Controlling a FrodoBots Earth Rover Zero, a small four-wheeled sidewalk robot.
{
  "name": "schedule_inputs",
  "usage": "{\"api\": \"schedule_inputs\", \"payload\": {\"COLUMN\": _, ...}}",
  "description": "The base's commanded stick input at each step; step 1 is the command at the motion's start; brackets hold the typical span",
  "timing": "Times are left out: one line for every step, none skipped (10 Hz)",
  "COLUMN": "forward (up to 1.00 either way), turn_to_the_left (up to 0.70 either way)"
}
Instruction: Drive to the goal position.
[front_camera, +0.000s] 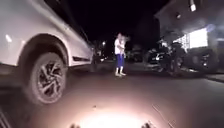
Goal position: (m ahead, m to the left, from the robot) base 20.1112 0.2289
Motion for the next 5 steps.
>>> {"api": "schedule_inputs", "payload": {"forward": 0.85, "turn_to_the_left": 0.0}}
{"api": "schedule_inputs", "payload": {"forward": 0.85, "turn_to_the_left": 0.0}}
{"api": "schedule_inputs", "payload": {"forward": 0.85, "turn_to_the_left": 0.0}}
{"api": "schedule_inputs", "payload": {"forward": 0.85, "turn_to_the_left": 0.0}}
{"api": "schedule_inputs", "payload": {"forward": 0.83, "turn_to_the_left": 0.0}}
